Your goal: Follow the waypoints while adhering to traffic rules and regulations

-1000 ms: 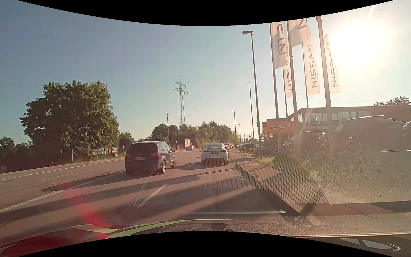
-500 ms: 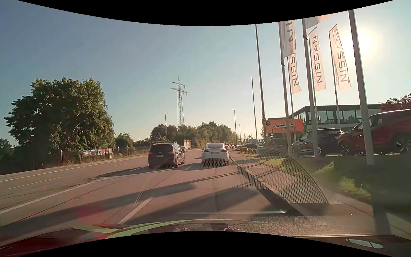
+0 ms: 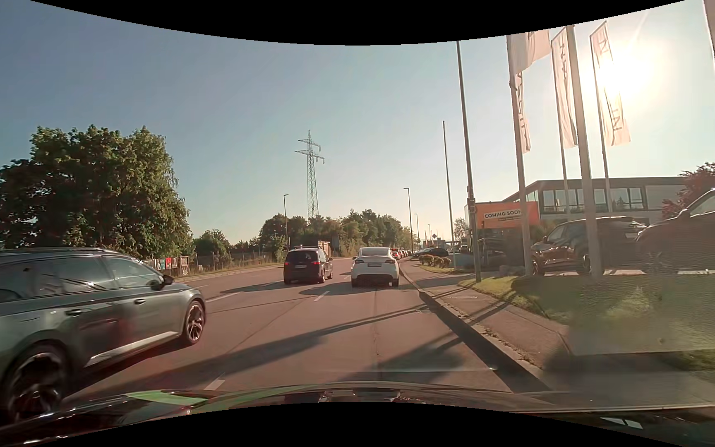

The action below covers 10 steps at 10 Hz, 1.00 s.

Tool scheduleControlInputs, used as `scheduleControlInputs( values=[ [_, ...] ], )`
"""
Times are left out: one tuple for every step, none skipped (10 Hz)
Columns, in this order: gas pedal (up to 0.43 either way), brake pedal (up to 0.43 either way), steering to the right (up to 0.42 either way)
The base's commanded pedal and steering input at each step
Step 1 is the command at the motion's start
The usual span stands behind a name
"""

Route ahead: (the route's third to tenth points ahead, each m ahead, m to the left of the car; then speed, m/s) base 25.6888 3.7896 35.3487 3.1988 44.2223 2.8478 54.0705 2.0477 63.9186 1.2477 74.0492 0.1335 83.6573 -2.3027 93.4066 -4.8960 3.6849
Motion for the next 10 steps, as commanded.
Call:
scheduleControlInputs(
  values=[
    [0.000, 0.000, 0.002],
    [0.000, 0.000, 0.002],
    [0.000, 0.000, 0.003],
    [0.000, 0.000, 0.004],
    [0.000, 0.000, 0.005],
    [0.000, 0.000, 0.009],
    [0.000, 0.000, 0.013],
    [0.000, 0.000, 0.012],
    [0.000, 0.000, 0.012],
    [0.000, 0.000, 0.012]
  ],
)
